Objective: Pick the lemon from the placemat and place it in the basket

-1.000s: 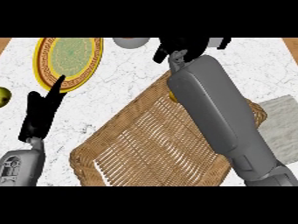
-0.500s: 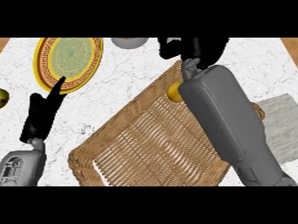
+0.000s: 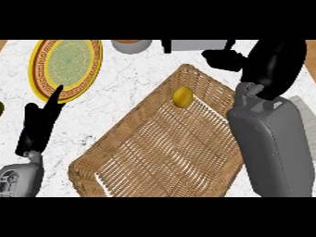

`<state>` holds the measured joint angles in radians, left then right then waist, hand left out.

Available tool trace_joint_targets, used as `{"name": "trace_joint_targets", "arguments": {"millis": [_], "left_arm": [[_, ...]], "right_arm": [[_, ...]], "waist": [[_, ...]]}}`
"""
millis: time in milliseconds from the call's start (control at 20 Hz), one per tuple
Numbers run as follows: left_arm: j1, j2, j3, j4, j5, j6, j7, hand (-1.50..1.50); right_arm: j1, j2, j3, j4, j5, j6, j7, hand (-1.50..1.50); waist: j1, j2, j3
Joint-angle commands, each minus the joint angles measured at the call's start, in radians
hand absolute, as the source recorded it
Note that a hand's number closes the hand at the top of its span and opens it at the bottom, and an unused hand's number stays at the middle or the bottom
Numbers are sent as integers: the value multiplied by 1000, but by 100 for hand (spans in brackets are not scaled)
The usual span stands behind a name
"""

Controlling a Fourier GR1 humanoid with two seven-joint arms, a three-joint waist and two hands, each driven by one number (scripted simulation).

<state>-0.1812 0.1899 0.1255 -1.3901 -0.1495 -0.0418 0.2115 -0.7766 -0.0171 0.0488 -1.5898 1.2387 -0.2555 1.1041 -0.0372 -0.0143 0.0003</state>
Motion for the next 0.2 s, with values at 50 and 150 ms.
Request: {"name": "trace_joint_targets", "arguments": {"millis": [50, 150], "left_arm": [[-23, -1, 10, 9, 1, 12, 18, 0], [-18, -5, -7, 6, -5, 1, -2, 0]], "right_arm": [[247, -6, -7, -346, -21, 115, 91, -150], [334, -16, -15, -474, -32, 140, 78, -150]], "waist": [[-17, -2, 0], [-2, 4, 0]]}}
